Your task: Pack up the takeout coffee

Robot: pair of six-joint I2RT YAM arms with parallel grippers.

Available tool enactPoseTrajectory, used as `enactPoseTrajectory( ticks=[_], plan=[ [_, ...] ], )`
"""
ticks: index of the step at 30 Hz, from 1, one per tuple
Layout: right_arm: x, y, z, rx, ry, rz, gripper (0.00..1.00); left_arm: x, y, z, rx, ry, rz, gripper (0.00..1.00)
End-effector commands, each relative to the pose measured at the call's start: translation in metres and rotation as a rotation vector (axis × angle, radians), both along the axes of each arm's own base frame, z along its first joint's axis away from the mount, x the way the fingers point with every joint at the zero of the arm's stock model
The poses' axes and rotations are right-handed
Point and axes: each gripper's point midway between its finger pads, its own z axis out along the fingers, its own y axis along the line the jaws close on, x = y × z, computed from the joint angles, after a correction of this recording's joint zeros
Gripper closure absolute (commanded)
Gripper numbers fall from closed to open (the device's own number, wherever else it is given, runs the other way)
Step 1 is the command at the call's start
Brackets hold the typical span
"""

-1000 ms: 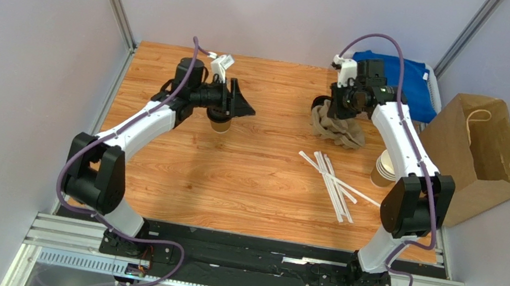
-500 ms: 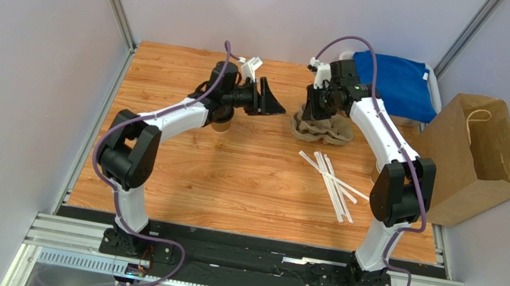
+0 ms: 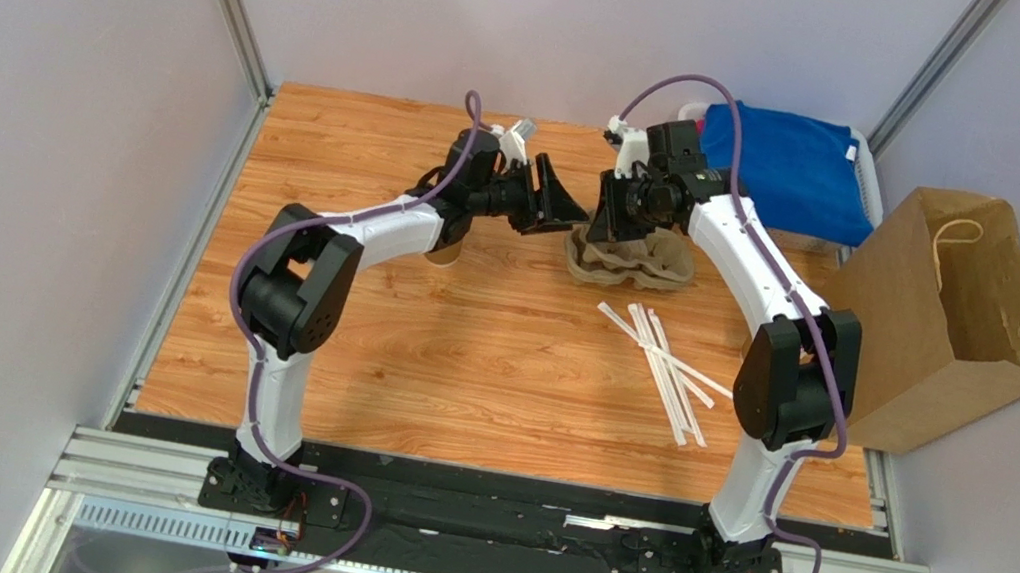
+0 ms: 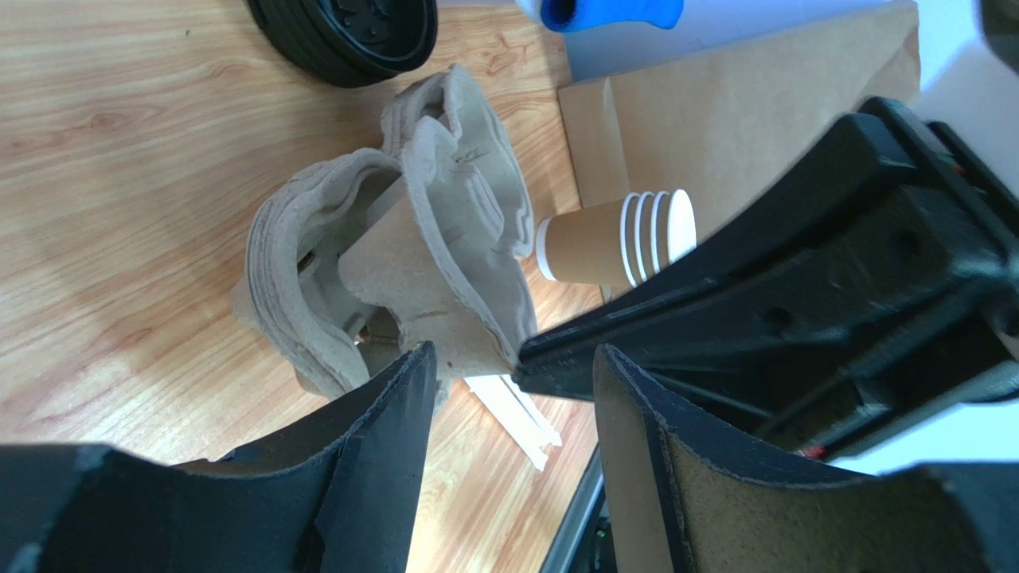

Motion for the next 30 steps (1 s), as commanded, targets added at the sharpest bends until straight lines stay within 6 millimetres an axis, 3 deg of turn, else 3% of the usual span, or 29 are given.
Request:
enactPoseTrajectory(
  ticks=[1, 15, 19, 24, 29, 30],
  plan=[
    [0.007, 0.012, 0.021, 0.068, -0.054, 0.01, 1.0, 0.01, -0.011, 0.005, -0.039, 0.004, 0.02, 0.41],
    [-0.001, 0.018, 0.017, 0.098, -0.028, 0.038, 1.0, 0.011, -0.02, -0.008, -0.052, 0.06, 0.015, 0.57],
    [-0.005, 0.022, 0.019, 0.099, -0.034, 0.065, 1.0, 0.01, -0.021, -0.008, -0.063, 0.068, 0.013, 0.74],
    [-0.007, 0.022, 0.026, 0.086, -0.064, 0.077, 1.0, 0.008, -0.024, 0.002, -0.099, 0.059, -0.004, 1.0],
    [-0.012, 0.023, 0.041, 0.09, -0.076, 0.114, 1.0, 0.003, -0.024, 0.025, -0.163, 0.046, -0.022, 1.0],
    [-0.015, 0.021, 0.043, 0.085, -0.07, 0.115, 0.93, 0.002, -0.023, 0.03, -0.179, 0.035, -0.027, 1.0]
  ],
)
